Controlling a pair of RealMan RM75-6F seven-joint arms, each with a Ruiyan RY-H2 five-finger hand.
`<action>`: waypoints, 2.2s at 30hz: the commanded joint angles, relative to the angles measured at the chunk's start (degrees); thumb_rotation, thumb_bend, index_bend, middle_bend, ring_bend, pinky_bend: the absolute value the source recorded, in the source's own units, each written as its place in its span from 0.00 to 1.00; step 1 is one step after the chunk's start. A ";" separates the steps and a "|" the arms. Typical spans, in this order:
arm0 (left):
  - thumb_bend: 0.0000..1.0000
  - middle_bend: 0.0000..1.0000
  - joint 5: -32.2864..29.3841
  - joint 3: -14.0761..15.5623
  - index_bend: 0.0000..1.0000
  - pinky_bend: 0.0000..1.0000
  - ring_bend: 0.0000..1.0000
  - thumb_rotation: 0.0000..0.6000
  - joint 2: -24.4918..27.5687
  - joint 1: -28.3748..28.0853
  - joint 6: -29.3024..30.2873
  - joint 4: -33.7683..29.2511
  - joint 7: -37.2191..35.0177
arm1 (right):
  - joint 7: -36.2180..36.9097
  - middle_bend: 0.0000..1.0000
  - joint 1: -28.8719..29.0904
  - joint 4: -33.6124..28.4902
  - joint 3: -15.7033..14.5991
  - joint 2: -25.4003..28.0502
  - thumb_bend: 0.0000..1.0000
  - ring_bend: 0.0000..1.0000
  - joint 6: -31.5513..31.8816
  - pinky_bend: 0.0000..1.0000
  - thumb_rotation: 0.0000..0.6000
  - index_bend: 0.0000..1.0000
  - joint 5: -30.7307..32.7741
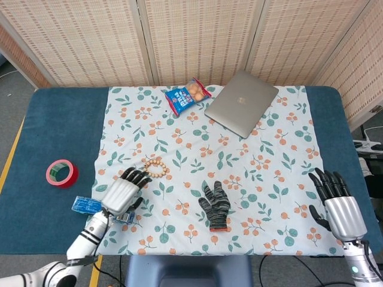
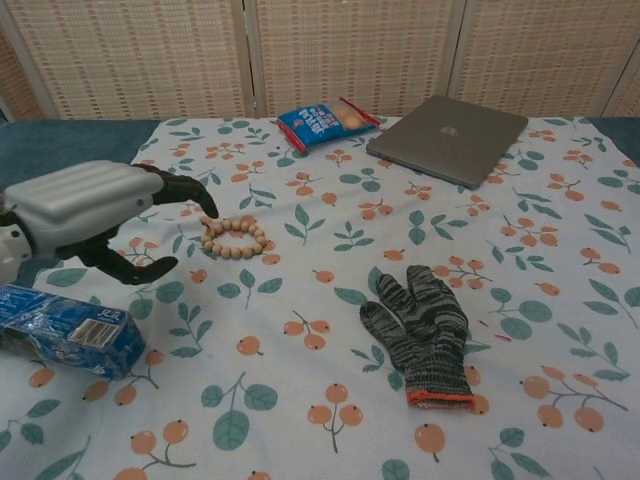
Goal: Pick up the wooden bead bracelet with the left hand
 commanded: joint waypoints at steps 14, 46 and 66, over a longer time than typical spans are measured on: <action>0.41 0.31 -9.51 -4.18 0.25 0.35 0.31 1.00 -18.41 -6.86 1.33 19.86 6.89 | 3.48 0.00 -1.22 -0.64 0.56 2.76 0.30 0.00 0.75 0.00 1.00 0.00 0.78; 0.42 0.43 -13.82 -3.43 0.38 0.33 0.35 1.00 -25.95 -11.27 0.36 35.52 11.17 | 5.79 0.00 -1.69 -1.83 0.27 4.94 0.30 0.00 -0.67 0.00 1.00 0.00 0.41; 0.45 0.60 -13.24 -2.90 0.51 0.36 0.45 1.00 -25.93 -11.70 1.85 37.26 12.58 | 6.18 0.00 -1.70 -2.30 0.15 5.43 0.30 0.00 -1.35 0.00 1.00 0.00 0.26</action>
